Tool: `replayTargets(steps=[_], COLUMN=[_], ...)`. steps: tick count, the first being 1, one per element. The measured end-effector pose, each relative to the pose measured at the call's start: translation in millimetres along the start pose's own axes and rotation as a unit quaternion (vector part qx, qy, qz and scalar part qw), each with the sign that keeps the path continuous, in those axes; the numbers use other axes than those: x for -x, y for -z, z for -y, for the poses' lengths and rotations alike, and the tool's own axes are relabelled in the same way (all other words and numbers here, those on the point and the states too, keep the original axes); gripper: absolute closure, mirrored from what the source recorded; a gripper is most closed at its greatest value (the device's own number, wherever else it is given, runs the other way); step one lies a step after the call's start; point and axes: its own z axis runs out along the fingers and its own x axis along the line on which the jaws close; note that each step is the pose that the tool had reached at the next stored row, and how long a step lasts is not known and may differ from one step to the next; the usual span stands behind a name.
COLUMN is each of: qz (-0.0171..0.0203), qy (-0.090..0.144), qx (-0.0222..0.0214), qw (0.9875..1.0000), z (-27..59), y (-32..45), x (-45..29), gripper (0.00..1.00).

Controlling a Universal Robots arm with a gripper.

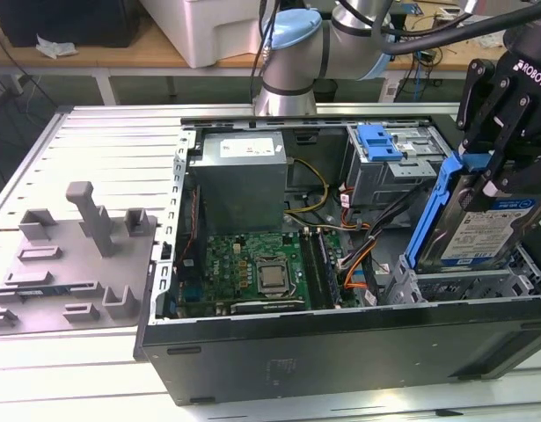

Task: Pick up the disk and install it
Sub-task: 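Insert the disk into the insertion slot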

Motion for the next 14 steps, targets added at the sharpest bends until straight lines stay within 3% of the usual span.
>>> replayTargets(steps=[3, 14], qz=[-0.0001, 0.0001], qy=[0.0, -0.004], qx=[0.0025, 0.0034], qw=[1.0, 1.0], z=[-0.6, -2.3], y=[4.2, 10.7], x=[0.0, -0.1], gripper=[0.63, 0.63])
